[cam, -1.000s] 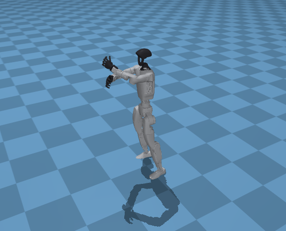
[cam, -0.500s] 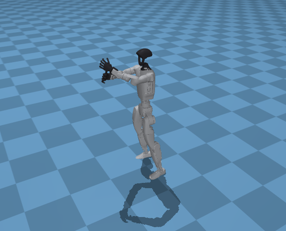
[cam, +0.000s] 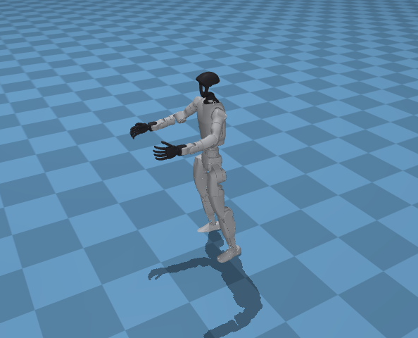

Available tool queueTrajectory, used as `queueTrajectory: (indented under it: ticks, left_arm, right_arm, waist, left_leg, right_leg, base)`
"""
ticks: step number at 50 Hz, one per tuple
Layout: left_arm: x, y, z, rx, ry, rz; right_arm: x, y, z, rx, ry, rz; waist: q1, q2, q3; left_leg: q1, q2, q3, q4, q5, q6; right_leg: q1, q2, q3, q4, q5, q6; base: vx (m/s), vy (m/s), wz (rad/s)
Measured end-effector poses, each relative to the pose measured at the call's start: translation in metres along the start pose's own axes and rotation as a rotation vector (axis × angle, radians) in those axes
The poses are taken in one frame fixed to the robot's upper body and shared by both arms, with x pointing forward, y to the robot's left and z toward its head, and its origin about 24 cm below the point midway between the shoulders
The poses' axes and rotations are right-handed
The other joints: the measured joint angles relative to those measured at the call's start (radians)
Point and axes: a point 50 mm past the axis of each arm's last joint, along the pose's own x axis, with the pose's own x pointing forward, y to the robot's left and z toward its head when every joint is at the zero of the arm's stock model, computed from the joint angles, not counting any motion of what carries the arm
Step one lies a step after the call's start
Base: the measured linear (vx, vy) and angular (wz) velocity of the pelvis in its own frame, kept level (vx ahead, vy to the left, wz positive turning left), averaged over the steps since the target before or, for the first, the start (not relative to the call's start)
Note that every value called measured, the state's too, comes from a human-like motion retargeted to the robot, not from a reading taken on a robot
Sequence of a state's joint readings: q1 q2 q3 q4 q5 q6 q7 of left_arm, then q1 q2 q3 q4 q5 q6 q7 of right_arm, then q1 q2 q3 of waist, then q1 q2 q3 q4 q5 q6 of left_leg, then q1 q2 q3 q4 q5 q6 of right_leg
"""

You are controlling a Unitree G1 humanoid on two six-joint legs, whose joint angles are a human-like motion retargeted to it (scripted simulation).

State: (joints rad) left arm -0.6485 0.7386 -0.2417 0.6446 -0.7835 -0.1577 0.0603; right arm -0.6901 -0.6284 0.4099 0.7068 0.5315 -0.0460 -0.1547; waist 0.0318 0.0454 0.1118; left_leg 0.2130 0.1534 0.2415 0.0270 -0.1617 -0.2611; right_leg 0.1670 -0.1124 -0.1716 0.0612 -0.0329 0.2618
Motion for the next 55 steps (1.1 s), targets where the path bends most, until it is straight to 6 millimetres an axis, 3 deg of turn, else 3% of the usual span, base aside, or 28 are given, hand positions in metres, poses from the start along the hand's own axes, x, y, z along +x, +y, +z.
queueTrajectory:
  ticks: [6, 10, 13, 19, 24, 29, 35, 43, 48, 55]
  left_arm:
    - [-0.078, 0.048, -0.117, 0.065, 0.420, 0.179]
    - [-0.150, 0.066, -0.180, 0.129, 0.726, 0.260]
    - [-0.205, 0.069, -0.214, 0.124, 0.930, 0.327]
    - [-0.296, 0.060, -0.248, 0.024, 1.190, 0.538]
    - [-0.337, 0.041, -0.258, -0.071, 1.267, 0.678]
    - [-0.346, 0.019, -0.264, -0.158, 1.257, 0.716]
    - [-0.329, -0.006, -0.267, -0.210, 1.196, 0.622]
    - [-0.287, -0.024, -0.261, -0.077, 1.104, 0.364]
    - [-0.270, -0.026, -0.257, 0.014, 1.052, 0.295]
    - [-0.271, -0.028, -0.256, 0.020, 1.042, 0.314]
  right_arm:
    - [-0.061, -0.021, -0.122, 0.048, 0.396, -0.130]
    - [-0.126, -0.018, -0.195, 0.120, 0.700, -0.155]
    - [-0.179, -0.010, -0.235, 0.167, 0.913, -0.149]
    - [-0.264, 0.008, -0.275, 0.178, 1.199, -0.168]
    - [-0.301, 0.028, -0.283, 0.190, 1.280, -0.190]
    - [-0.311, 0.048, -0.282, 0.277, 1.269, -0.201]
    - [-0.305, 0.059, -0.279, 0.320, 1.239, -0.169]
    - [-0.282, 0.055, -0.276, 0.119, 1.198, -0.077]
    - [-0.268, 0.047, -0.272, -0.037, 1.147, -0.070]
    - [-0.261, 0.043, -0.270, -0.057, 1.117, -0.090]
  waist:
    - [0.014, -0.015, 0.032]
    - [0.024, -0.025, 0.041]
    - [0.031, -0.029, 0.045]
    - [0.047, -0.032, 0.056]
    - [0.058, -0.031, 0.063]
    - [0.066, -0.027, 0.065]
    - [0.069, -0.019, 0.058]
    - [0.101, -0.008, 0.028]
    - [0.089, -0.002, 0.027]
    - [0.039, -0.006, 0.014]
  left_leg:
    - [0.001, -0.001, -0.003, -0.001, 0.000, 0.002]
    - [-0.005, -0.005, -0.007, 0.000, -0.001, 0.006]
    - [-0.010, -0.008, -0.011, 0.000, -0.001, 0.007]
    - [-0.016, -0.011, -0.018, -0.001, -0.002, 0.012]
    - [-0.018, -0.016, -0.024, -0.003, 0.000, 0.017]
    - [-0.021, -0.020, -0.029, -0.004, 0.001, 0.022]
    - [-0.025, -0.022, -0.034, -0.003, 0.002, 0.025]
    - [-0.044, 0.004, -0.006, 0.010, -0.004, 0.020]
    - [-0.035, 0.008, -0.004, 0.009, -0.005, 0.018]
    - [-0.034, -0.017, -0.020, -0.006, 0.002, 0.025]
  right_leg:
    - [0.001, -0.003, -0.001, 0.004, -0.006, 0.000]
    - [-0.003, -0.007, -0.005, 0.006, -0.009, 0.000]
    - [-0.006, -0.010, -0.008, 0.008, -0.012, 0.000]
    - [-0.009, -0.014, -0.014, 0.009, -0.016, 0.000]
    - [-0.009, -0.019, -0.020, 0.009, -0.017, 0.000]
    - [-0.009, -0.023, -0.024, 0.009, -0.018, 0.000]
    - [-0.010, -0.025, -0.027, 0.009, -0.018, 0.000]
    - [-0.074, -0.002, -0.005, 0.071, -0.035, 0.000]
    - [-0.064, 0.003, -0.004, 0.064, -0.032, 0.000]
    - [-0.027, -0.018, -0.012, -0.001, -0.007, 0.000]
  base:
    - [0.00, 0.00, 0.00]
    - [0.00, 0.00, 0.00]
    - [0.00, 0.00, 0.00]
    - [0.00, 0.00, 0.00]
    - [0.00, 0.00, 0.00]
    - [0.00, 0.00, 0.00]
    - [0.00, 0.00, 0.00]
    - [-0.01, -0.04, -0.17]
    - [0.00, 0.00, 0.00]
    - [0.01, 0.04, 0.14]
